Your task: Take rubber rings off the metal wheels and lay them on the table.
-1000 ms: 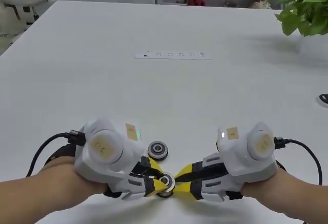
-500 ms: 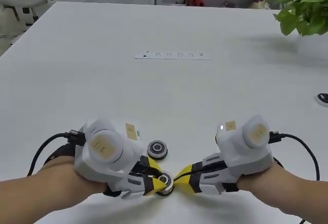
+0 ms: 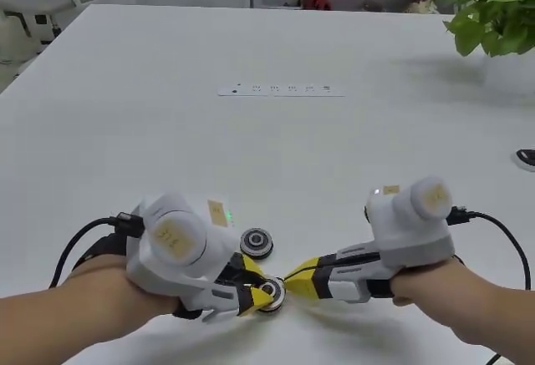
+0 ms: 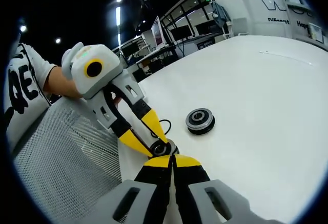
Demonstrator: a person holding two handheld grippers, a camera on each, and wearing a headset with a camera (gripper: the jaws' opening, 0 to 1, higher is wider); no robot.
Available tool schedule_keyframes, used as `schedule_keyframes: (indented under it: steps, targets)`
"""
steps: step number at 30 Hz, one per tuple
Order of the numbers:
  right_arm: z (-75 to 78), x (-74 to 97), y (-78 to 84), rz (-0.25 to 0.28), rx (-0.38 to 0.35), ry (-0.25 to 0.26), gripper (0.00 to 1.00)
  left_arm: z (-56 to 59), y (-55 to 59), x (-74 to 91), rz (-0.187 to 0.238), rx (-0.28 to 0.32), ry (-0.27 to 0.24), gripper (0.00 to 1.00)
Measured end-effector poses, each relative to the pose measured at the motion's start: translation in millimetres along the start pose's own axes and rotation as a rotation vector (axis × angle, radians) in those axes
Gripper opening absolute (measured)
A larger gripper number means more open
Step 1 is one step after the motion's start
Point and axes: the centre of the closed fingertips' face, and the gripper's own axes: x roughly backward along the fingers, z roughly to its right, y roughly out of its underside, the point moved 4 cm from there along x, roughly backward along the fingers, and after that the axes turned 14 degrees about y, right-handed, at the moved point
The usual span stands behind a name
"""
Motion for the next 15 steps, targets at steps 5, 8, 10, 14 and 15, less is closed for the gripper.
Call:
schedule_keyframes:
  steps: [5, 8, 10, 14, 15]
  targets:
    - [-2.0, 0.3, -0.9, -0.001, -0.014, -0.008, 0.00, 0.2, -0.2, -0.3, -0.003, 0.005, -0.002, 0.12]
    - [-2.1, -0.1, -1.2, -0.002, -0.014, -0.009, 0.00, 0.3, -0.5, -0.6, -0.009, 0.006, -0.005, 0.12]
    - [-2.6, -0.1, -1.3, -0.003, -0.012, -0.011, 0.00, 0.2, -0.7, -0.7, -0.012, 0.006, -0.005, 0.12]
    - [-5.3, -0.8, -1.9, -0.005, -0.014, -0.021, 0.00, 0.0, -0.5, -0.8, -0.013, 0.006, -0.004, 0.12]
    - [-6.3, -1.2, -2.4, -0.004, -0.009, -0.025, 0.00, -0.1, -0.5, -0.8, -0.014, 0.007, -0.003, 0.12]
